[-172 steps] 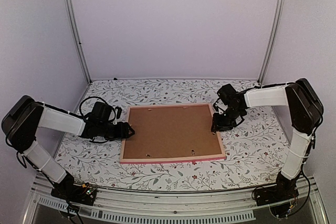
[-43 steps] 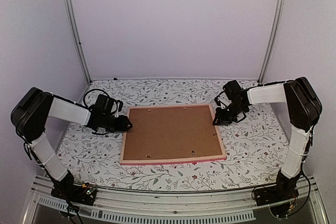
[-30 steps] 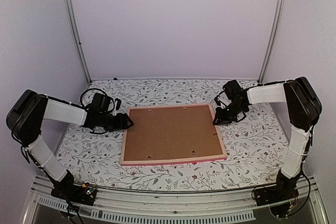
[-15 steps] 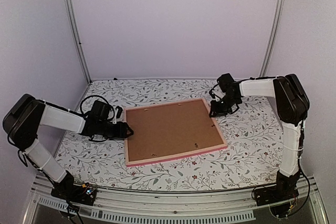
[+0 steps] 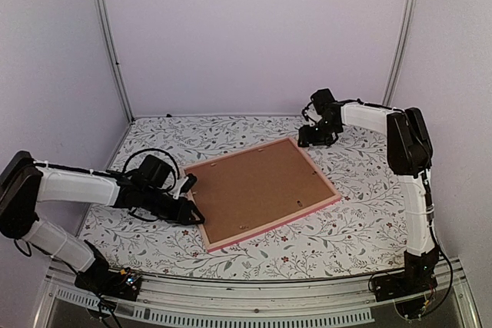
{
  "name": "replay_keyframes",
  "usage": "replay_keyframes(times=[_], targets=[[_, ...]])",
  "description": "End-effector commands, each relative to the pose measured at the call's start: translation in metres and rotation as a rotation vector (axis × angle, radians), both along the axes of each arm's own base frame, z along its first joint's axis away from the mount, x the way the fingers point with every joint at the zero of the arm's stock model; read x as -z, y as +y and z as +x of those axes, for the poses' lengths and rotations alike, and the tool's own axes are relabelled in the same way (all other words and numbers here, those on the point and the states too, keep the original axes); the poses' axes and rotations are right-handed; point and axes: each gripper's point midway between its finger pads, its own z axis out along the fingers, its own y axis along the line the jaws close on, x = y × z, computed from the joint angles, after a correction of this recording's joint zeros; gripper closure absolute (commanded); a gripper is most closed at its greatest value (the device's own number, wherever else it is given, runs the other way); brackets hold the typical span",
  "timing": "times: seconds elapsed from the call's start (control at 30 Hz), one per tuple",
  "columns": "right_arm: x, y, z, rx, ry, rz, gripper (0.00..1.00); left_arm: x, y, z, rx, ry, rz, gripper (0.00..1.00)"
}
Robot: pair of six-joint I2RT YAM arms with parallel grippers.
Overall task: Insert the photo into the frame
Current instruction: Rotate the photo frame at the center of the board.
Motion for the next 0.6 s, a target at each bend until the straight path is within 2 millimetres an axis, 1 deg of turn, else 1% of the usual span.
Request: replay_keyframes(times=[0.0,0.03,0.07,0.13,0.17,0.2,0.23,0.27,0.3,0.33,0.4,0.43,0.47,0.5,0.53,0.57], targets=[[-0.017,-0.045,0.013,0.125,-0.035,-0.089,0.37,-0.039,-0.012,-0.007,0.053,-0.026,-0.044,0.50],[-0.019,-0.051,0.010,0.140,-0.039,-0.103,0.36,-0.050,-0.011,0.002,0.038,-0.079,-0.032,0.46],[-0.027,-0.054,0.005,0.151,-0.048,-0.104,0.35,-0.059,-0.009,0.014,0.011,-0.129,-0.007,0.41],[-0.028,-0.059,-0.010,0.165,-0.041,-0.095,0.34,-0.074,-0.001,0.040,-0.052,-0.234,0.047,0.31],[-0.024,-0.061,-0.020,0.168,-0.031,-0.088,0.33,-0.080,0.003,0.054,-0.081,-0.277,0.070,0.26],[-0.024,-0.065,-0.034,0.173,-0.019,-0.079,0.33,-0.085,0.005,0.069,-0.109,-0.310,0.084,0.22],[-0.026,-0.067,-0.044,0.180,-0.015,-0.066,0.32,-0.094,0.005,0.084,-0.132,-0.343,0.089,0.20],[-0.021,-0.070,-0.057,0.185,0.005,-0.065,0.31,-0.098,0.007,0.097,-0.151,-0.362,0.100,0.19],[-0.027,-0.073,-0.068,0.193,0.003,-0.050,0.30,-0.101,0.009,0.109,-0.165,-0.376,0.108,0.18],[-0.022,-0.076,-0.081,0.196,0.023,-0.047,0.30,-0.106,0.009,0.121,-0.178,-0.394,0.116,0.18],[-0.021,-0.081,-0.106,0.209,0.044,-0.028,0.26,-0.113,0.011,0.143,-0.189,-0.430,0.143,0.17],[-0.029,-0.085,-0.118,0.221,0.036,-0.015,0.25,-0.116,0.012,0.154,-0.193,-0.450,0.157,0.15],[-0.033,-0.083,-0.130,0.219,0.046,0.024,0.22,-0.116,0.013,0.164,-0.195,-0.459,0.170,0.13],[-0.030,-0.084,-0.143,0.217,0.064,0.041,0.20,-0.116,0.012,0.173,-0.190,-0.468,0.176,0.11],[-0.037,-0.083,-0.154,0.216,0.060,0.070,0.17,-0.113,0.012,0.183,-0.186,-0.465,0.179,0.10],[-0.034,-0.082,-0.165,0.212,0.079,0.093,0.16,-0.109,0.011,0.192,-0.182,-0.460,0.182,0.08]])
